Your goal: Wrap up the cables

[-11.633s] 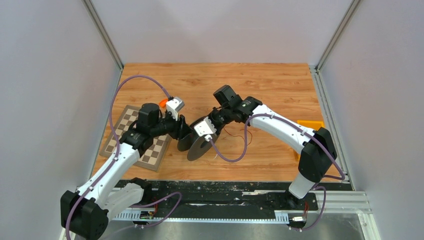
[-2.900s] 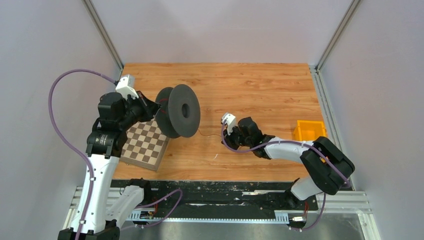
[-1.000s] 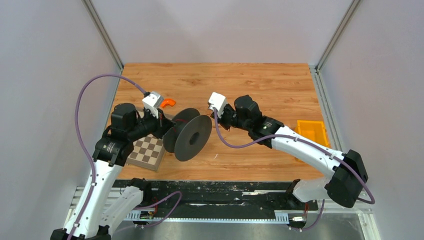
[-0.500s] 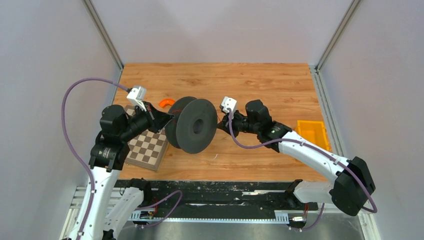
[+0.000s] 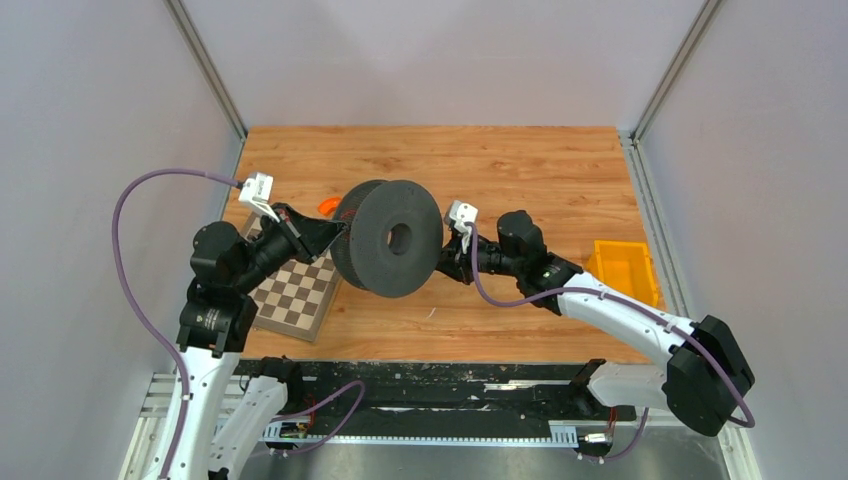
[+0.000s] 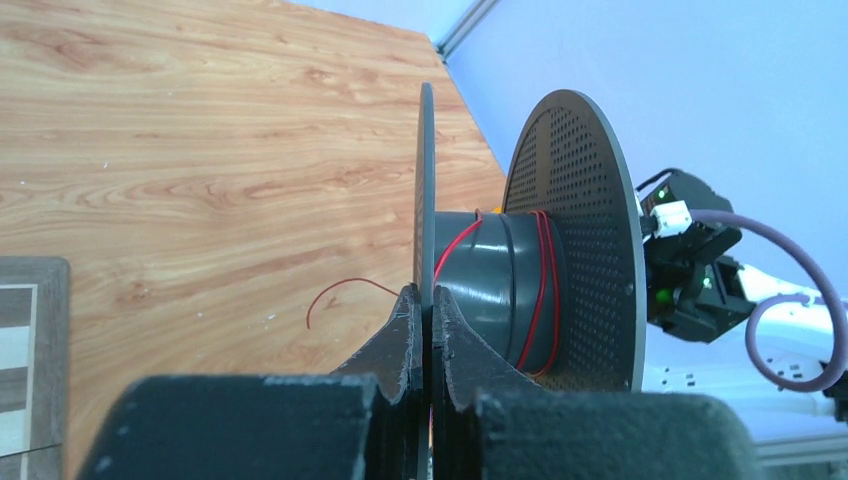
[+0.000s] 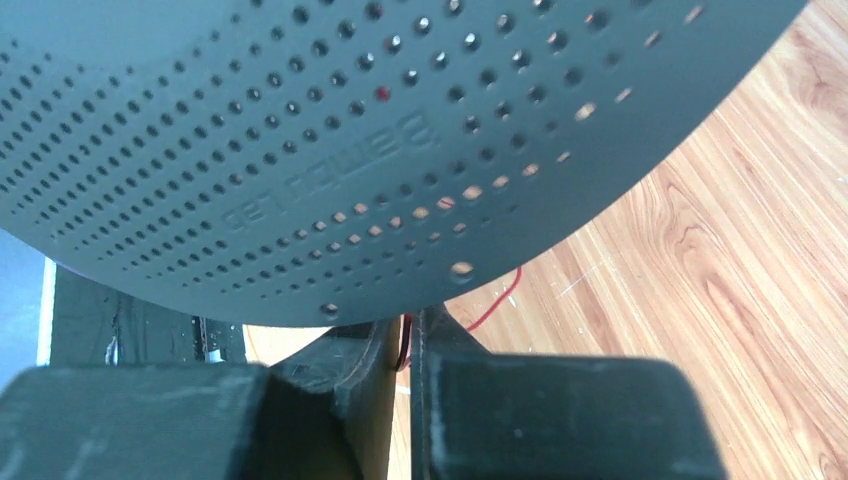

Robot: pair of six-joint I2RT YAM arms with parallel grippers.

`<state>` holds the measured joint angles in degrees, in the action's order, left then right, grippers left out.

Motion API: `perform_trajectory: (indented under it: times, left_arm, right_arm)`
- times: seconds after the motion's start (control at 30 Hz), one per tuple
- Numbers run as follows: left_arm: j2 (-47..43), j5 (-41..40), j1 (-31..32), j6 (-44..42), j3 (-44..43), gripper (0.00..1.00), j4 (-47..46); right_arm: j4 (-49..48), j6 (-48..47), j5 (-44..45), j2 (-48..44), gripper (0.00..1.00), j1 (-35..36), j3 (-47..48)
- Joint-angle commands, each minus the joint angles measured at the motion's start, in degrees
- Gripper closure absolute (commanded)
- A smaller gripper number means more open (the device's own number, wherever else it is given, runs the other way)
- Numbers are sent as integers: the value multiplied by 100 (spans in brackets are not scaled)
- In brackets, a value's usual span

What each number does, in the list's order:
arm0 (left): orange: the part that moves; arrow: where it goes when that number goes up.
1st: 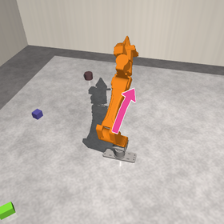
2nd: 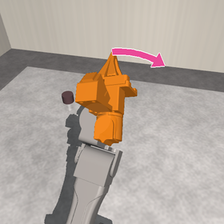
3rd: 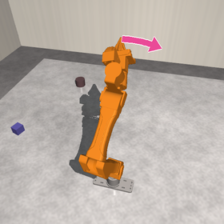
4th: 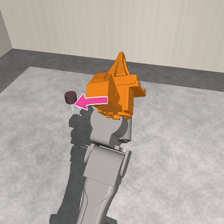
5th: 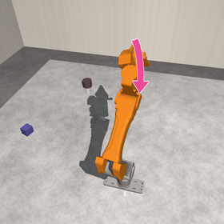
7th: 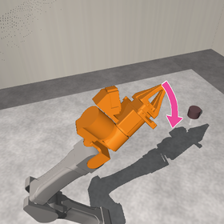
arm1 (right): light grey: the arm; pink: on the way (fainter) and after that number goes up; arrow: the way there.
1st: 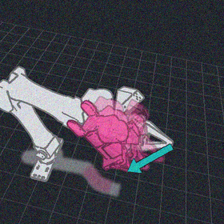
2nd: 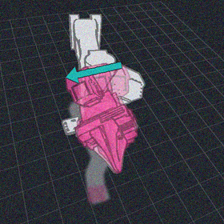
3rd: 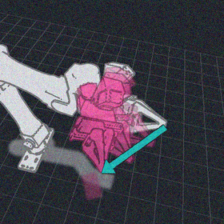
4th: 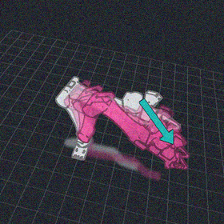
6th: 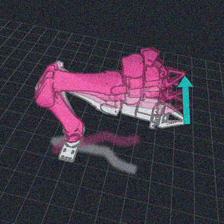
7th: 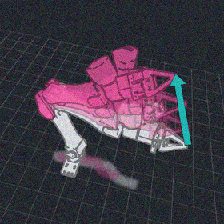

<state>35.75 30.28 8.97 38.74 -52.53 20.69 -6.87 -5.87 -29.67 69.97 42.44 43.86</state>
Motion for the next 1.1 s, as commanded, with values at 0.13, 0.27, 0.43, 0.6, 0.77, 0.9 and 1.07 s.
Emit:
perform_trajectory:
  times: [0.13,0.27,0.43,0.6,0.77,0.9,1.07]
  left_arm:
    - [-288,-201,-72,957,103,100,-1153]
    - [-297,-257,-74,1052,175,100,-1237]
    - [-347,-297,-72,1263,249,100,-1395]
    - [-400,-393,-78,1473,335,100,-1586]
    - [-447,-388,-74,1687,431,100,-1747]
    - [-503,-386,-74,1882,614,100,-1974]
    - [-603,-698,-74,1943,829,100,-2227]
  right_arm:
    - [-920,504,-428,-90,99,-8,-344]
    - [-1238,729,-555,-215,98,-7,-480]
    - [-1449,922,-663,-168,90,-7,-516]
    - [-1725,1150,-744,-63,99,-7,-603]
    - [-2142,1413,-859,-85,100,-8,-720]
    - [-2652,1708,-889,-98,100,-7,-868]
    - [-3149,2480,-1422,-185,100,-7,-862]
